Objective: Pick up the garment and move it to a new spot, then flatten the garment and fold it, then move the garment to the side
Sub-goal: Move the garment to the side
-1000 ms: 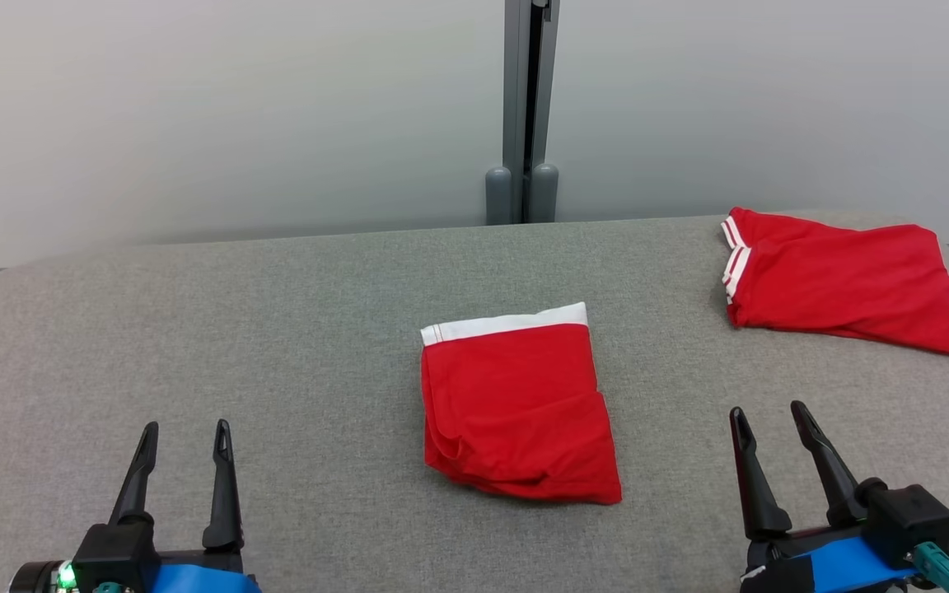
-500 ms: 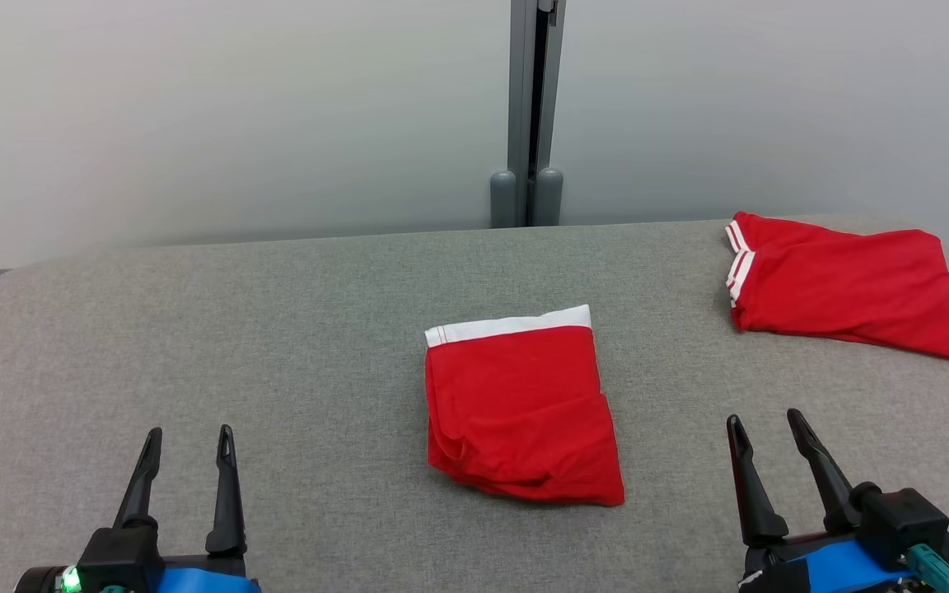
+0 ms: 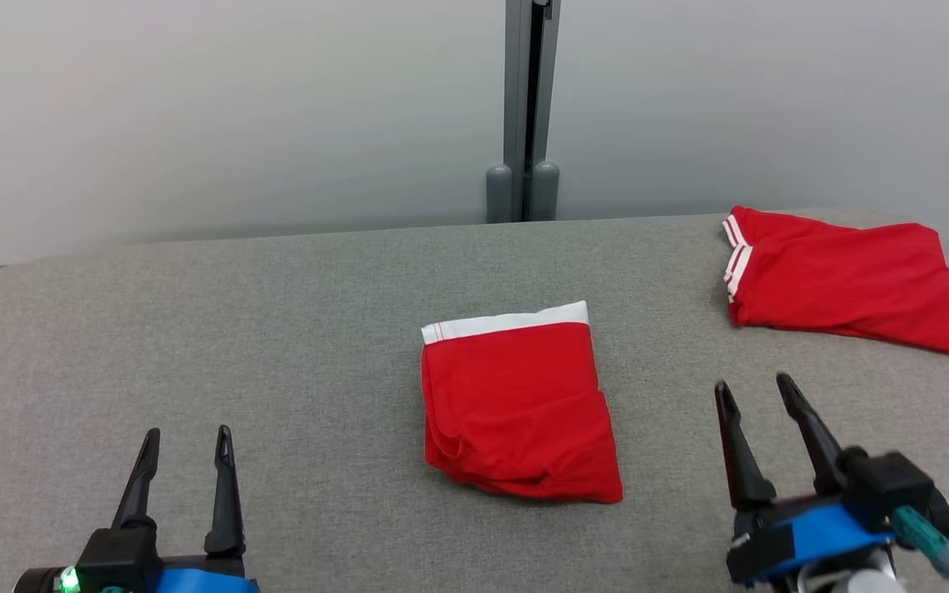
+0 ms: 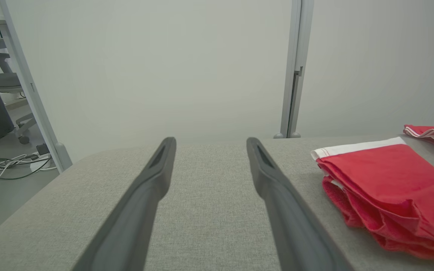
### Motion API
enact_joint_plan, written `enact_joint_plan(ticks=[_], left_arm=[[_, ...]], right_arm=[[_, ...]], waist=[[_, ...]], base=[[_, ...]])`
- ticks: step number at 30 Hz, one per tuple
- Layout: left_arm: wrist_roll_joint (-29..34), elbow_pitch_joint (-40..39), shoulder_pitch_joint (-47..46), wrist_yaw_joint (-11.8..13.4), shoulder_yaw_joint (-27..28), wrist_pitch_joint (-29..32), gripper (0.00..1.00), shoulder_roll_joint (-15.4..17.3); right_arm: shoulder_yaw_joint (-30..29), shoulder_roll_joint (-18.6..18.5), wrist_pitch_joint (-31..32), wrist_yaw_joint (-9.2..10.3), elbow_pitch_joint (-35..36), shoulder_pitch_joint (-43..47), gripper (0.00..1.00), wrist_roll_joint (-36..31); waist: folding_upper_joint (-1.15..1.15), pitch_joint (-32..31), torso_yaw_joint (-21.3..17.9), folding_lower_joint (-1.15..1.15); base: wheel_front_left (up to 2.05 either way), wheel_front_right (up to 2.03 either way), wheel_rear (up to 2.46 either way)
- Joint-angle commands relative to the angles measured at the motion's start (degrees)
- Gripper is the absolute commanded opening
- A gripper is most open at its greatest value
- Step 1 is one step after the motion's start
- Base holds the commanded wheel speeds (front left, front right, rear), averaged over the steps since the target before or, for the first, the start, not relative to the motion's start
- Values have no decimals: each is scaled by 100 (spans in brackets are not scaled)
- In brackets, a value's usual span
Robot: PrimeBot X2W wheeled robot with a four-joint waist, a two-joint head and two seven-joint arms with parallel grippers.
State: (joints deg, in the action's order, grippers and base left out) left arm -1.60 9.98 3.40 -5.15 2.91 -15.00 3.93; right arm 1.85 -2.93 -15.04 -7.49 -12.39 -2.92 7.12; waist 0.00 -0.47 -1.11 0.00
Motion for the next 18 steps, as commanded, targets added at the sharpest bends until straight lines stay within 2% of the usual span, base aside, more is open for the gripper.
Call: enact_joint_plan(ticks=[1,11,18], left_arm=[[-30,-18,-65,-7,-15,-23,100,32],[-38,-47,-349,-44,-130,-23,100,22],[-86,-19,-578,-73,-247,-23,100,-3]], right_arm=[[72,-33,-17,-2,-59,-253,100,-60],[725,-209,-17,-1,-716,-1640,100,7],[909,-253,-18,-1,-1469,-2131,100,-55]], waist=[[0,30,18,0],[0,359,284,0],[0,693,549,0]], base=[[0,0,0],[0,0,0],[0,0,0]])
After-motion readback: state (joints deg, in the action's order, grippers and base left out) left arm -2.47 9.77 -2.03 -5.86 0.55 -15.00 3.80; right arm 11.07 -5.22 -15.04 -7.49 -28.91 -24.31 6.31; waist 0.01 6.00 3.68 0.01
